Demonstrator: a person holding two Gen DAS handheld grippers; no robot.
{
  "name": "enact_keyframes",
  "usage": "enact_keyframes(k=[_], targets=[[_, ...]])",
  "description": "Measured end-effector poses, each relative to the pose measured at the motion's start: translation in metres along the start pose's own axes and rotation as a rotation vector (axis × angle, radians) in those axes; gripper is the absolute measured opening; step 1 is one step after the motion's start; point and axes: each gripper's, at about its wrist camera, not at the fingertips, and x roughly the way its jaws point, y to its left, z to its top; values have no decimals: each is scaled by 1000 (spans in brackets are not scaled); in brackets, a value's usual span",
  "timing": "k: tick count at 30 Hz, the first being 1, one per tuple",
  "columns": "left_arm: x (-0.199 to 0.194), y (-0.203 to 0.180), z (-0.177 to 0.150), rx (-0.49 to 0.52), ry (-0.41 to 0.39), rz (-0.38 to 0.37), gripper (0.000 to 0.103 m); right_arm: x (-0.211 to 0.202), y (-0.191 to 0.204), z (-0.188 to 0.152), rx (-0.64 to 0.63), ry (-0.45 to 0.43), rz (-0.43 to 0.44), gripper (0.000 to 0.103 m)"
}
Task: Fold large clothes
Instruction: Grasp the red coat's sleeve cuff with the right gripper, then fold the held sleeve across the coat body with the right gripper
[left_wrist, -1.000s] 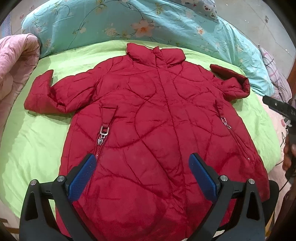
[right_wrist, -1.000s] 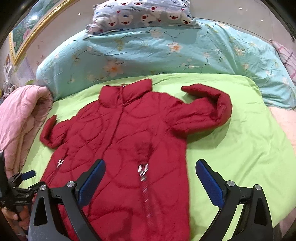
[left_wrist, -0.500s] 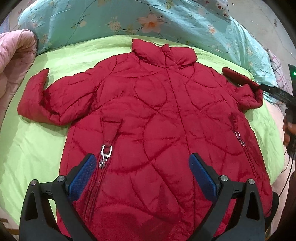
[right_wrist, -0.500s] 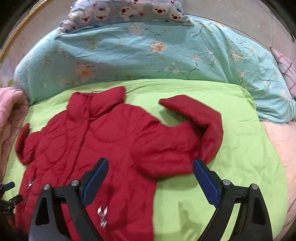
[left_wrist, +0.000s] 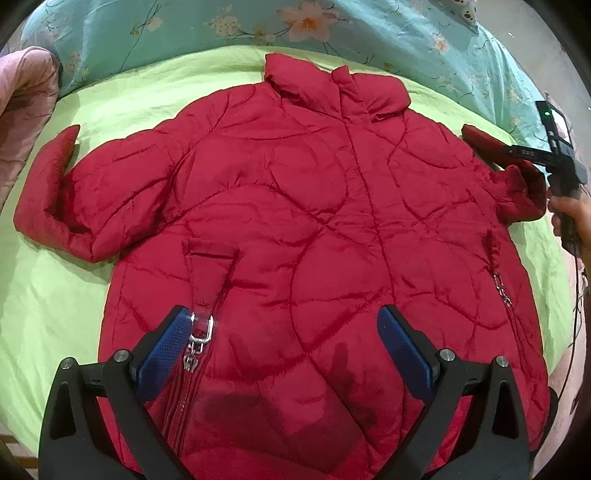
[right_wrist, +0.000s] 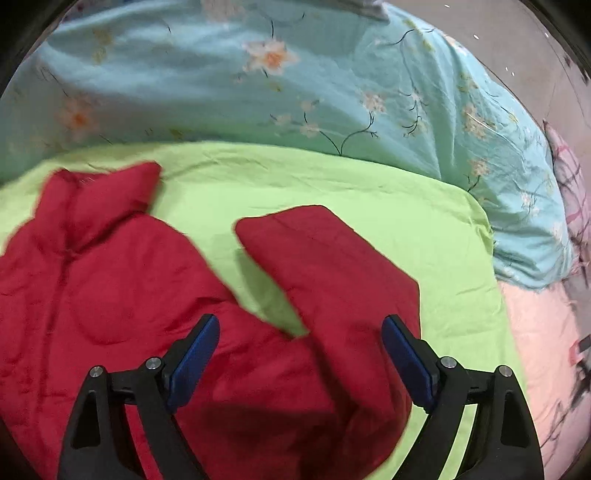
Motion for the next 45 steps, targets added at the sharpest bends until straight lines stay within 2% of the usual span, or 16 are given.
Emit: enact_keyframes(k=[1, 3, 5, 6, 8, 11, 18, 23, 27, 29, 31, 38, 43, 45], targets=[[3, 1, 2, -3, 6, 0, 101, 8, 1, 4, -10, 9, -16, 86], [8, 1, 4, -8, 16, -1, 101, 24, -1, 9, -14, 31, -39, 74], [12, 0, 6, -10, 24, -4, 101, 35, -2, 13, -10, 40, -62, 48], [13, 0, 7, -10, 25, -4, 101, 39, -4, 16, -3, 42, -63, 43], [15, -2, 8, -5, 25, -10, 101, 43, -9, 18, 21, 43, -54, 19], [18, -6, 10, 5, 26, -15, 101, 32, -11, 19, 54, 1, -37, 14], [15, -13, 10, 12, 16, -30, 101, -14, 29, 17, 57, -91, 126, 12], [9, -6, 10, -6, 4, -39, 101, -51, 70, 14, 81, -146, 326, 12], [0, 11, 15, -47, -13, -55, 101, -81, 120, 7, 62, -192, 529, 12], [-5, 23, 18, -71, -23, -61, 101, -94, 152, 2, 28, -210, 600, 12], [-8, 34, 19, -94, -32, -64, 101, -98, 175, -1, -2, -217, 637, 12], [-11, 81, 23, -204, -33, -136, 101, -83, 260, -13, -78, -143, 761, 12], [-6, 100, 29, -257, -26, -188, 101, -70, 293, -36, -138, -87, 769, 13], [-3, 101, 33, -257, -32, -202, 101, -65, 298, -46, -170, -69, 757, 17]])
